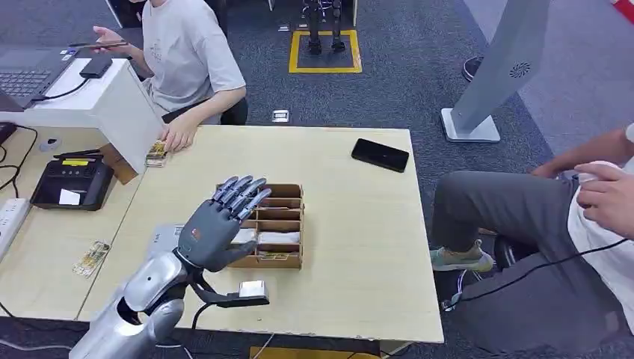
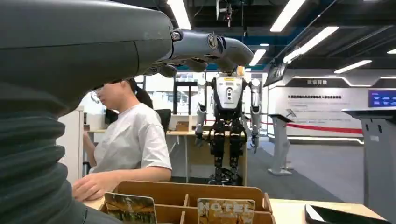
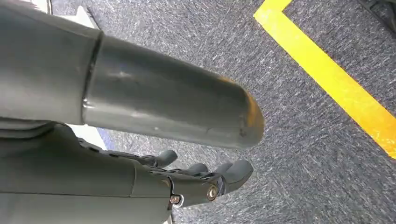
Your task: Pass the card to the sensor for recognition and then transmit it.
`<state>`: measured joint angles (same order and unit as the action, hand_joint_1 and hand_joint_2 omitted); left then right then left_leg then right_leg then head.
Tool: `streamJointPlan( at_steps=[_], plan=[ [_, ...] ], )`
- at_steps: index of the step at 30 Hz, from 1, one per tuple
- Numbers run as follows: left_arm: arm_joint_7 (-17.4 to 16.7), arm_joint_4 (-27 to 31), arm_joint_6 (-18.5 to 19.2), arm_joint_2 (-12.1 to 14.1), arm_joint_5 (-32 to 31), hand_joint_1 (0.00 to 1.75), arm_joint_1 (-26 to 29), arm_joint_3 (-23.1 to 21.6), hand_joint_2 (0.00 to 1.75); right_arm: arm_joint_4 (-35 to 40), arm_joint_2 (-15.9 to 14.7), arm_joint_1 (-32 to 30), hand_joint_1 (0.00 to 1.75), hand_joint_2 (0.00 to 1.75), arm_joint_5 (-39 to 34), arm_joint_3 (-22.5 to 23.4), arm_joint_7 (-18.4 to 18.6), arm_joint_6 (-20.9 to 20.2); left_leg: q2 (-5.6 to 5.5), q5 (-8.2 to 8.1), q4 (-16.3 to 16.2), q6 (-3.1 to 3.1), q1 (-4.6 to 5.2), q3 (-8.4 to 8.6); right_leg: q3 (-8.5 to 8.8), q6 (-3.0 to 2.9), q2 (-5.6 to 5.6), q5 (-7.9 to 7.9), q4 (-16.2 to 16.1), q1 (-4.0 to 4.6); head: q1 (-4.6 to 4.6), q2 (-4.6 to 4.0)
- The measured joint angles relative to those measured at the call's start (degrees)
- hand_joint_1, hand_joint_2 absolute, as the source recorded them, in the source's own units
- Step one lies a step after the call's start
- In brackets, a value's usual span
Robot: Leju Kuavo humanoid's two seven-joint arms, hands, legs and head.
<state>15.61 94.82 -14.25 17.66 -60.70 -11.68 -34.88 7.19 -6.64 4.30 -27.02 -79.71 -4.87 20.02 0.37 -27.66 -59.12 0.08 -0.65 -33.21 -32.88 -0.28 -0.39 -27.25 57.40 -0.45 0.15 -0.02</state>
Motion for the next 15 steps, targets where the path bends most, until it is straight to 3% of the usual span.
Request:
streamJointPlan(
  at_steps=[15],
  plan=[
    [0.0,0.0,0.0,0.8,-0.2,0.00,0.0,-1.2,1.75,-0.1,0.0,0.0,0.00,0.00,0.0,0.0,0.0,0.0,0.00,0.00,0.0,0.00,0.03,-0.02,0.01,0.01,0.00,0.00,0.0,0.03,0.00,0.00]
  ],
)
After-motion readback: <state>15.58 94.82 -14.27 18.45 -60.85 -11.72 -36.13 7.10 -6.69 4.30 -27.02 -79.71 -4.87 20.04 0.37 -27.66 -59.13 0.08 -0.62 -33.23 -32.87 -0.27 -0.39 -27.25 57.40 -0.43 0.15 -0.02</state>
